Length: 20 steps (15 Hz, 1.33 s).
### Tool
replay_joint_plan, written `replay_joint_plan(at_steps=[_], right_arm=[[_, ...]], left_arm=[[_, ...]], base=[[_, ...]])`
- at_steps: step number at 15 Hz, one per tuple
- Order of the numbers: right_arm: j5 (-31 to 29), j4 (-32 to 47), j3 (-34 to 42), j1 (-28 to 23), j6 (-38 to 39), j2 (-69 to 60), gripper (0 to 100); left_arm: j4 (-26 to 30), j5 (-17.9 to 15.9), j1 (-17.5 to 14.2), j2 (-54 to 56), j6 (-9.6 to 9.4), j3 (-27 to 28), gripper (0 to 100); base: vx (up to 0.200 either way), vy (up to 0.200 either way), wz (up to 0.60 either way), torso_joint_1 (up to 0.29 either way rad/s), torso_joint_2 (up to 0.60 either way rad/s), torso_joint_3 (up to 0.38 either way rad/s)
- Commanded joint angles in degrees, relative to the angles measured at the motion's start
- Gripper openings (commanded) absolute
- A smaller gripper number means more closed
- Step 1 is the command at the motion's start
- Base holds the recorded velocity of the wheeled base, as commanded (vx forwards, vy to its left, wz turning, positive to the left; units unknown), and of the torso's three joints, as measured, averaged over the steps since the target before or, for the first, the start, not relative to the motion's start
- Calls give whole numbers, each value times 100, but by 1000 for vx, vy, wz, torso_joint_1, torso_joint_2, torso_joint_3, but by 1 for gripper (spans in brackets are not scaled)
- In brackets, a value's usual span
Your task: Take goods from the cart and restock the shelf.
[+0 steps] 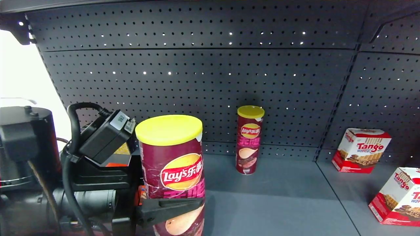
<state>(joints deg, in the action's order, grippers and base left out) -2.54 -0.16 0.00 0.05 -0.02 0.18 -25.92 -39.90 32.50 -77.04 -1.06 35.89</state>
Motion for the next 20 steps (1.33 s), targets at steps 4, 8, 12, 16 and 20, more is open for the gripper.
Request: replay_joint_plan(at_steps=[4,8,12,16,20], right_arm=[[7,-2,0,-5,-6,8,100],[7,-2,0,-5,2,8,100],[7,-11,0,-5,2,8,100],[60,25,-9,4,-15,43,100],[113,-11,-1503,74,662,878,100]], left_arm=[[-1,9,-7,5,1,32,0],[-1,9,-24,5,1,32,0],[-1,9,-33,14,9,41,0],[-1,44,-42,76,9,15,0],[52,316,-51,401,18,-258,0]], base=[[0,0,0,0,0,0],[0,0,-450,3,7,4],[0,0,0,0,0,0],[0,0,0,0,0,0],[0,0,0,0,0,0]])
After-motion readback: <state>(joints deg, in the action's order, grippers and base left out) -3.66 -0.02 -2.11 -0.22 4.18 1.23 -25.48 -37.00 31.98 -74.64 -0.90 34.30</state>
